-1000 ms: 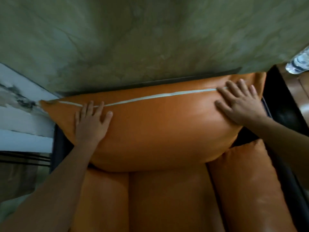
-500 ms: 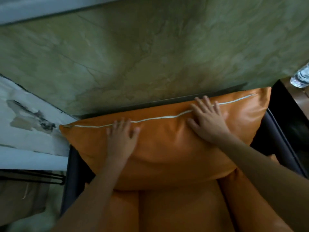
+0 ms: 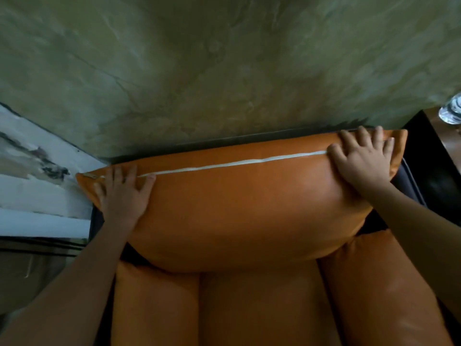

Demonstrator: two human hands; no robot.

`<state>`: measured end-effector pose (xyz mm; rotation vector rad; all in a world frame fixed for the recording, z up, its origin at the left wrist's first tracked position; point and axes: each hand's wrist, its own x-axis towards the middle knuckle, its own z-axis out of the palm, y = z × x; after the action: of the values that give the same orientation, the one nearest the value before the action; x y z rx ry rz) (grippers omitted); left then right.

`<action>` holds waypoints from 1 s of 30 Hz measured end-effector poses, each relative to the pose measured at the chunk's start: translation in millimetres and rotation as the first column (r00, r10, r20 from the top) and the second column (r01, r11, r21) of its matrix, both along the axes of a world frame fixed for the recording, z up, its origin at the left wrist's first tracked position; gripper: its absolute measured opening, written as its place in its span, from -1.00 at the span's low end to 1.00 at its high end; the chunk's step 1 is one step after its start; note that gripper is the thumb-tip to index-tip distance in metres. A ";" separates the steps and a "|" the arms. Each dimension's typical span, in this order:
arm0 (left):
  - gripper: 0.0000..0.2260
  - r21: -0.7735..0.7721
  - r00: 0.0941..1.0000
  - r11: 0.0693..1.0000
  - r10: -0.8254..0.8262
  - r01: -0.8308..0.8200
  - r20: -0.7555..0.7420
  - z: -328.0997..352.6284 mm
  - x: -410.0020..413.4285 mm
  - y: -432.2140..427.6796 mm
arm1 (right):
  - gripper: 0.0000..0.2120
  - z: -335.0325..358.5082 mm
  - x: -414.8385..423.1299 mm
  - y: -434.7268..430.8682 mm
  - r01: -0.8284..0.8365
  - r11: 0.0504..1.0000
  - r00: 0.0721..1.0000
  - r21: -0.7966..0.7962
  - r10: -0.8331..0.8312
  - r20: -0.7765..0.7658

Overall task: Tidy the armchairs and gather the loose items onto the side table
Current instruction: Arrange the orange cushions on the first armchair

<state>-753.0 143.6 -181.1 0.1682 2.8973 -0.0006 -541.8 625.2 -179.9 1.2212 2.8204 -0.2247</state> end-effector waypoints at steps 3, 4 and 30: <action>-0.32 0.153 0.991 0.980 0.133 -0.129 -0.020 -5.9 26.8 2.0 | -0.43 0.6 23.4 -26.2 0.087 0.995 0.978 -0.043 -0.094 -0.188; -0.35 0.217 0.984 0.963 0.173 -0.160 -0.042 -6.2 44.0 8.6 | -0.42 0.0 34.8 -40.8 0.093 0.995 0.971 -0.041 -0.100 -0.218; -0.31 0.261 0.890 0.856 -0.392 0.445 -0.231 -39.8 233.4 56.0 | -0.27 -53.9 136.1 -206.1 -0.399 0.915 0.867 -0.060 0.356 -0.348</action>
<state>-519.6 199.5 -221.0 0.8991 2.9409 0.3814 -405.7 419.1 -233.9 0.6266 3.1885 -0.6323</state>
